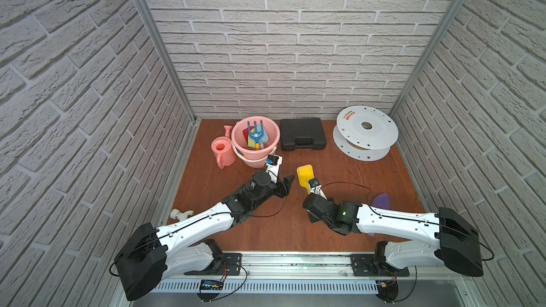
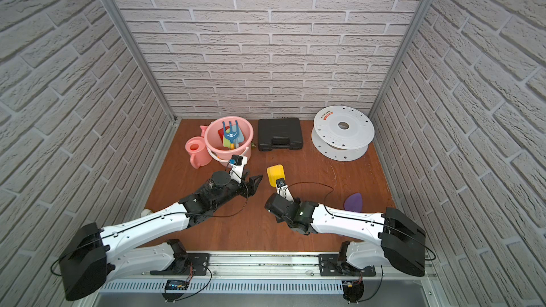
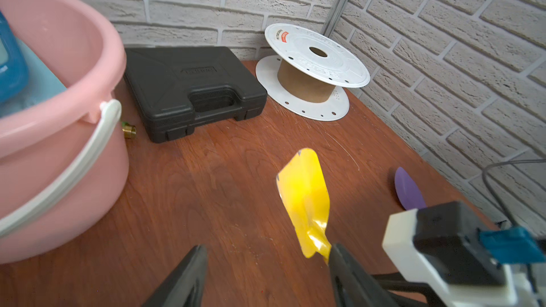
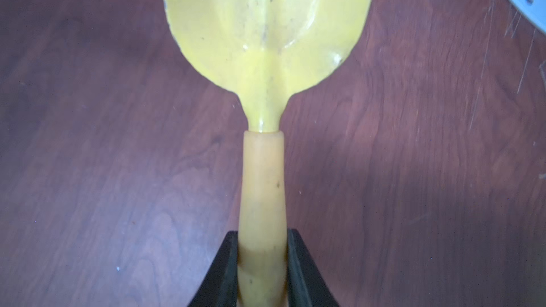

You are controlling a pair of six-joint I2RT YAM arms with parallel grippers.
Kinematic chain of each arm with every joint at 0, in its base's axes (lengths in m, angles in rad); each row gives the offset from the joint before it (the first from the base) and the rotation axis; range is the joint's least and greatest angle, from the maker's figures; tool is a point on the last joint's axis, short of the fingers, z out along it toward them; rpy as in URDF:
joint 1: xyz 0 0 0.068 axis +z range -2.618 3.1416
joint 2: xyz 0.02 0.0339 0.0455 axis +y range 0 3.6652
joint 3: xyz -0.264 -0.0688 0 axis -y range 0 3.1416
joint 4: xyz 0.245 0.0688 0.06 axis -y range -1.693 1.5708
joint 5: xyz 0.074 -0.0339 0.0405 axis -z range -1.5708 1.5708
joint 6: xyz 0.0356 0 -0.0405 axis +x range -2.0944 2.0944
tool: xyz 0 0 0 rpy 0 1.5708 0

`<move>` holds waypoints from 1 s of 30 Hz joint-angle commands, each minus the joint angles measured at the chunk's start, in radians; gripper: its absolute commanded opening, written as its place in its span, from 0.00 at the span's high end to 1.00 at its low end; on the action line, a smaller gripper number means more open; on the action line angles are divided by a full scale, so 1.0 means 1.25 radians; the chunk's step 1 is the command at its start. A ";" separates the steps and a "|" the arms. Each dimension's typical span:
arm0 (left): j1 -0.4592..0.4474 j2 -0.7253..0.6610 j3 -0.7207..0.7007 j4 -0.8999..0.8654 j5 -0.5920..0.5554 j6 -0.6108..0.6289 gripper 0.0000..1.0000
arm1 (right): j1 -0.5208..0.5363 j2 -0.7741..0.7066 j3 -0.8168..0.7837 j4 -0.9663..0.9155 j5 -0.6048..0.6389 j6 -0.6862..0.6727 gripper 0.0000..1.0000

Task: Organize the gardening tools
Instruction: Pick up the gardening tool from the center of the board.

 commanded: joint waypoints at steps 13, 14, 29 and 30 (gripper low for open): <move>0.034 0.059 0.086 -0.012 0.035 -0.017 0.51 | 0.012 0.003 -0.015 0.195 0.035 -0.113 0.97; 0.042 0.063 0.091 -0.017 0.043 -0.023 0.53 | 0.011 0.000 -0.018 0.198 0.036 -0.114 0.97; 0.080 0.118 0.143 -0.031 0.099 -0.037 0.80 | 0.015 0.005 -0.024 0.211 0.028 -0.119 0.97; 0.080 0.123 0.150 -0.030 0.107 -0.037 0.85 | 0.016 0.010 -0.023 0.211 0.027 -0.120 0.97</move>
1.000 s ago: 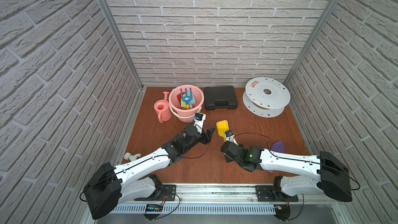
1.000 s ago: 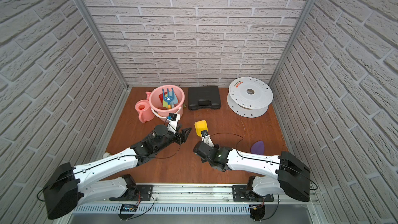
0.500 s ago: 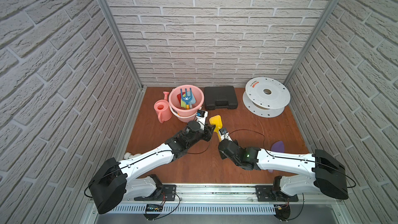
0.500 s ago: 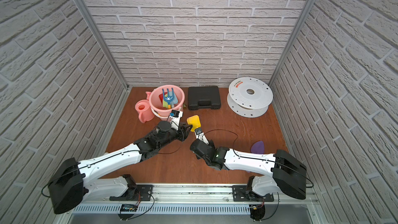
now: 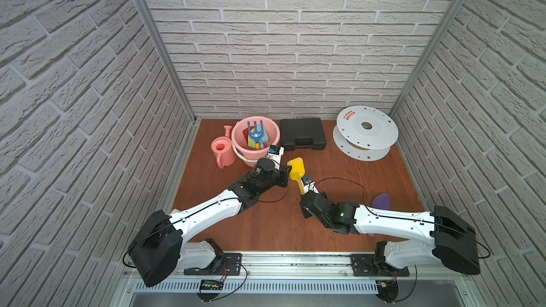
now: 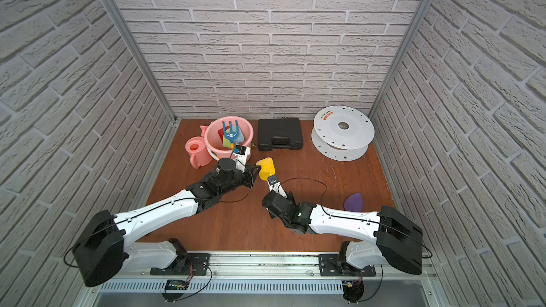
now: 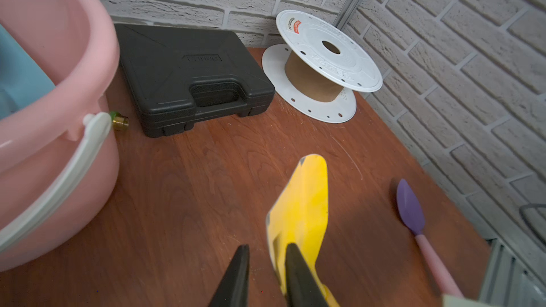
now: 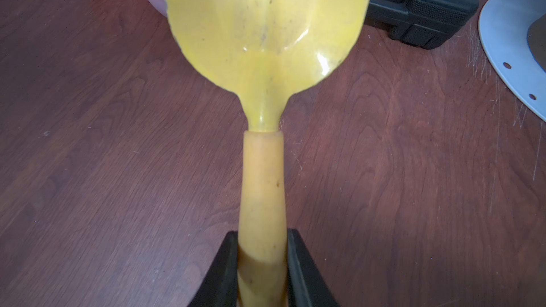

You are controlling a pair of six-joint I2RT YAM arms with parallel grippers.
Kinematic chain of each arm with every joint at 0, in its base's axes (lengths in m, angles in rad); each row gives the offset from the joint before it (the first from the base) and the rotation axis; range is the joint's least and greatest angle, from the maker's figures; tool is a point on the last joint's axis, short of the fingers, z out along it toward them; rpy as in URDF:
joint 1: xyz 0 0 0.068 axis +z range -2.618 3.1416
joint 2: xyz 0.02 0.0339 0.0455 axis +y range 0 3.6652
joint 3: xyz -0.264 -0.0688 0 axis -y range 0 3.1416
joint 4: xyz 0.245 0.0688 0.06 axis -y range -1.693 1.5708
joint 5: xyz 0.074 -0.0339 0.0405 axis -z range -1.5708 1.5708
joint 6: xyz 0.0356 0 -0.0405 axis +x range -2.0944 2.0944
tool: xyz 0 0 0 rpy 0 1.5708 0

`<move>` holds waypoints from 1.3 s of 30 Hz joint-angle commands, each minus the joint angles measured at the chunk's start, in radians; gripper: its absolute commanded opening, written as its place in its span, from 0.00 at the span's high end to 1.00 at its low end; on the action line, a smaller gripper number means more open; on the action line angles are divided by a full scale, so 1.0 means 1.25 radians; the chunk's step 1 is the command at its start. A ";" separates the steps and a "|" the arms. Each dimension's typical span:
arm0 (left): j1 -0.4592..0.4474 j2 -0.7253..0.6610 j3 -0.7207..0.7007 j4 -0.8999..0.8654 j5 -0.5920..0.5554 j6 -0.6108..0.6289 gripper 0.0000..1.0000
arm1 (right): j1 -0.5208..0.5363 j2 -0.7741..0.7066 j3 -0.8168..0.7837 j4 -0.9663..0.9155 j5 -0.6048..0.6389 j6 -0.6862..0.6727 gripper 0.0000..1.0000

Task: Organize the gardening tools
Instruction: Pick up the gardening tool from the center of the board, then place the gardening tool in the container.

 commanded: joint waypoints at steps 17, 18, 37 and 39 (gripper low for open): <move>0.006 -0.023 0.107 -0.068 -0.001 0.053 1.00 | 0.013 -0.073 -0.035 0.053 0.052 -0.005 0.18; 0.007 -0.033 0.114 -0.079 -0.012 0.063 1.00 | 0.013 -0.084 -0.043 0.056 0.055 -0.004 0.15; 0.155 -0.080 0.386 -0.146 -0.134 0.357 1.00 | 0.013 -0.213 -0.093 0.063 0.042 0.006 0.00; 0.202 -0.058 0.411 -0.136 -0.109 0.370 1.00 | 0.013 -0.210 -0.093 0.069 0.033 0.004 0.00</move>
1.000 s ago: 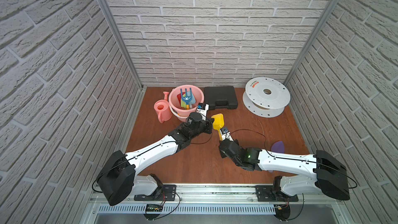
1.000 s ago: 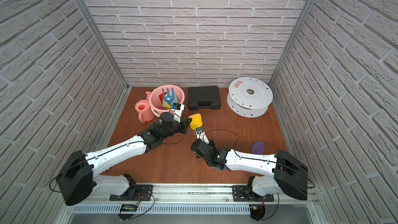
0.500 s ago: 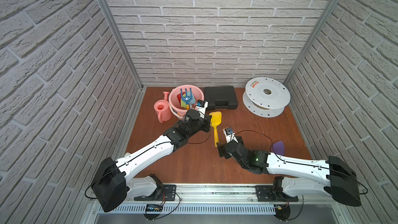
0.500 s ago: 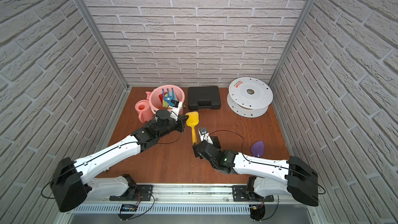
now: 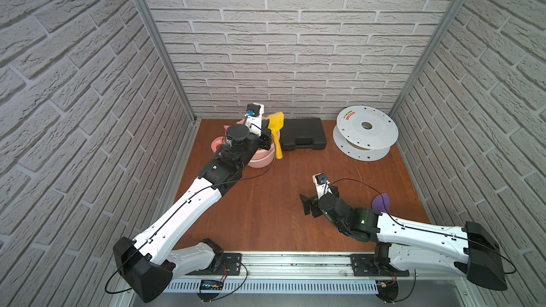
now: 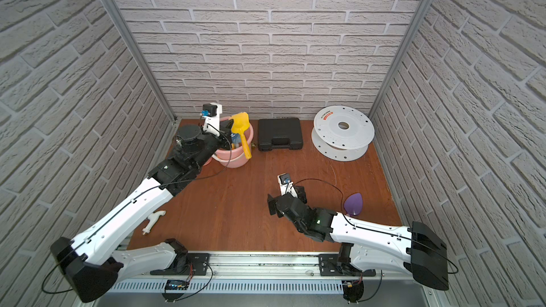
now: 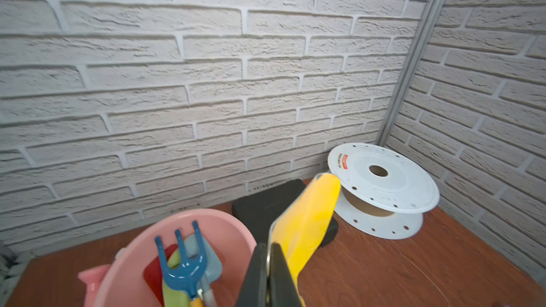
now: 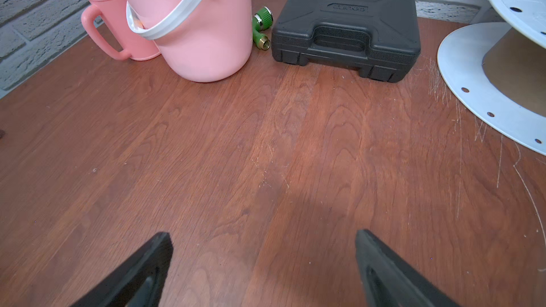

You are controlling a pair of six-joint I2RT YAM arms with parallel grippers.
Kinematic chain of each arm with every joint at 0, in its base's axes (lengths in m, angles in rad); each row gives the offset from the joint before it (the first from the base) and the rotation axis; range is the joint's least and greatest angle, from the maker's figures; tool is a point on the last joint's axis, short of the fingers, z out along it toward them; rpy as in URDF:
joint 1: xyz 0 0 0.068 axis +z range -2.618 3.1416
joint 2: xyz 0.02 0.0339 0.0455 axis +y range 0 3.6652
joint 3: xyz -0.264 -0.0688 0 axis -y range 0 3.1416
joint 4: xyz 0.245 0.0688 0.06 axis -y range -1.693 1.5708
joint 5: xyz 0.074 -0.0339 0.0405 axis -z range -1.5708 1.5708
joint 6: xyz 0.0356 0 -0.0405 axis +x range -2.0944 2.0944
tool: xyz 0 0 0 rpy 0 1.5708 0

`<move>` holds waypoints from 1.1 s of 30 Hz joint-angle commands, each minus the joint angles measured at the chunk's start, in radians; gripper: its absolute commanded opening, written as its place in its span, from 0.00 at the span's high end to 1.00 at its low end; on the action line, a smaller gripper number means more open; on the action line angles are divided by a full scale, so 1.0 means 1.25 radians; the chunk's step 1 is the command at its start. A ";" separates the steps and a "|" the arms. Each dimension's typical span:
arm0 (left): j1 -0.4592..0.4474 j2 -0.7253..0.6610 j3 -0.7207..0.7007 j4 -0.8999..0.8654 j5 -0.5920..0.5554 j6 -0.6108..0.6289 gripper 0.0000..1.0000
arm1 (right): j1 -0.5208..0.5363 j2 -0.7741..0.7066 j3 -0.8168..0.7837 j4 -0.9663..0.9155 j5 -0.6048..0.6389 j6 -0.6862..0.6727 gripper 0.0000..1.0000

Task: Organize the gardening tools
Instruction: Place the gardening tool in the container.

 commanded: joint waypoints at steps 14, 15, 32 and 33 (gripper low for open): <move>0.249 0.271 0.046 0.261 0.211 0.046 1.00 | 0.006 -0.019 -0.070 0.188 -0.129 -0.067 0.00; 0.253 0.286 0.040 0.271 0.217 0.042 1.00 | 0.006 -0.021 -0.073 0.197 -0.131 -0.070 0.00; 0.276 0.418 -0.037 0.346 0.291 -0.005 0.92 | 0.006 -0.042 -0.106 0.258 -0.157 -0.093 0.00; 0.277 0.414 -0.041 0.344 0.291 -0.004 0.85 | 0.006 -0.045 -0.106 0.256 -0.156 -0.093 0.00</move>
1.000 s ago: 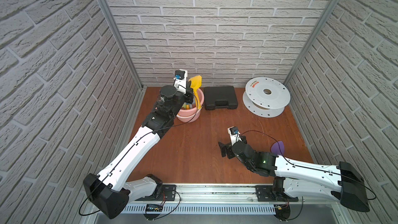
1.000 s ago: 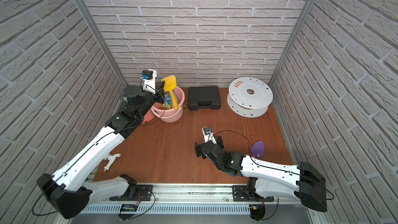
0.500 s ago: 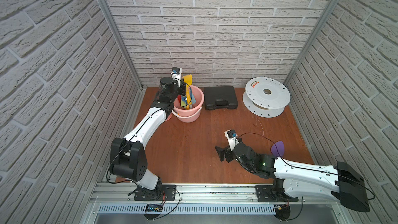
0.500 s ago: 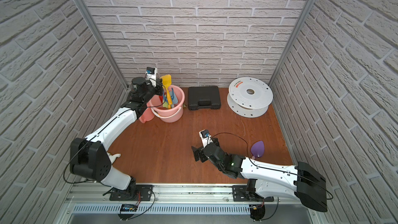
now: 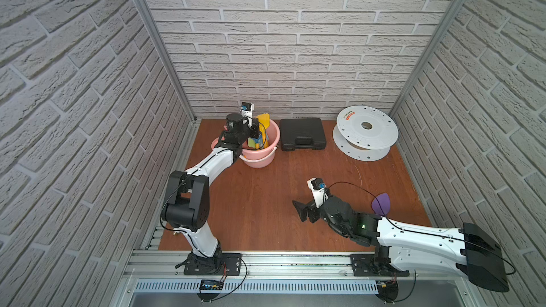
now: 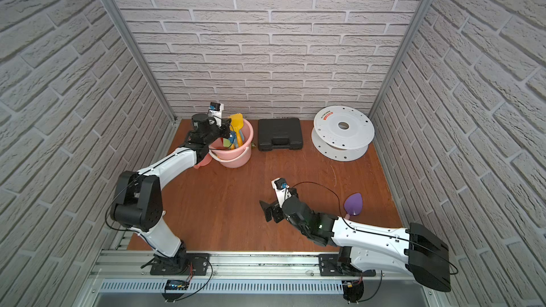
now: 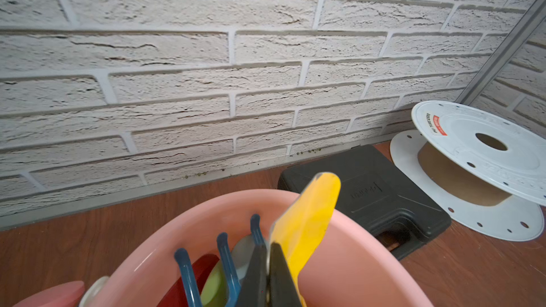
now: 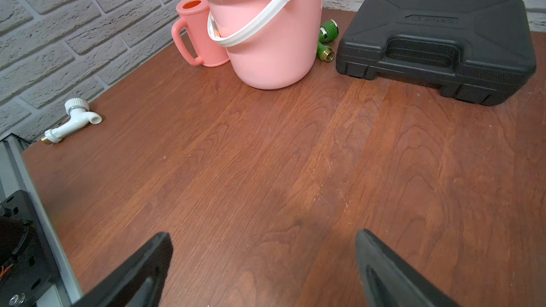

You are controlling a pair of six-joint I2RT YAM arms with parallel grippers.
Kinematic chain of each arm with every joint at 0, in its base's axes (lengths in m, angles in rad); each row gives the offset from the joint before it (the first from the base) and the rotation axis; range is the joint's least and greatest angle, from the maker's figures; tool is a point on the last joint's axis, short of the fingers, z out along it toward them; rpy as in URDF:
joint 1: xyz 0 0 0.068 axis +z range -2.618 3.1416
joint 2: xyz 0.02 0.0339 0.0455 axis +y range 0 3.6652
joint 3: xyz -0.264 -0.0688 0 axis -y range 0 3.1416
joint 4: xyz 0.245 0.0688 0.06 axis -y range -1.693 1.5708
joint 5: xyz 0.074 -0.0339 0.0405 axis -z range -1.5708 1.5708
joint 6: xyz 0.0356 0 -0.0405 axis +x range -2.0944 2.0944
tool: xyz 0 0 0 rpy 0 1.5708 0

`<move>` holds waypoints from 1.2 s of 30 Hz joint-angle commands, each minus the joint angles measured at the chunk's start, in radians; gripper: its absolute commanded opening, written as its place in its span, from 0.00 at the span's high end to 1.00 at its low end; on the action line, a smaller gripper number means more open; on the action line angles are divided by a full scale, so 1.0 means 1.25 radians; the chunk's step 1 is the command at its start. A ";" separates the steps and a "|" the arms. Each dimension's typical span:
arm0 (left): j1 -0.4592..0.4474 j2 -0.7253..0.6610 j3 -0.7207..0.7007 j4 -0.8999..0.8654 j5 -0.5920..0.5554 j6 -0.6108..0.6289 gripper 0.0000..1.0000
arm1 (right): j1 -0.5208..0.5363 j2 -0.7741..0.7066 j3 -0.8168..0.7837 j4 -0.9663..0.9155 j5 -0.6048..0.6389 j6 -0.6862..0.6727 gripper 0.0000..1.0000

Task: Organize the gardening tools
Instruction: Place the gardening tool in the container, then pick up the gardening tool from the center of the board.

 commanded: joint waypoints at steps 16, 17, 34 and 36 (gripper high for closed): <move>0.022 -0.176 -0.054 -0.023 -0.004 -0.071 0.02 | 0.006 -0.047 -0.010 0.013 0.014 0.013 0.00; 0.017 -0.184 -0.057 -0.025 -0.008 -0.081 0.02 | 0.007 -0.045 -0.006 0.006 0.018 0.015 0.00; -0.304 -0.323 -0.283 0.024 -0.292 -0.142 0.02 | 0.005 -0.049 0.004 -0.085 0.178 0.046 0.00; -0.349 -0.333 -0.314 0.038 -0.306 -0.139 0.02 | 0.004 -0.051 0.000 -0.088 0.206 0.042 0.00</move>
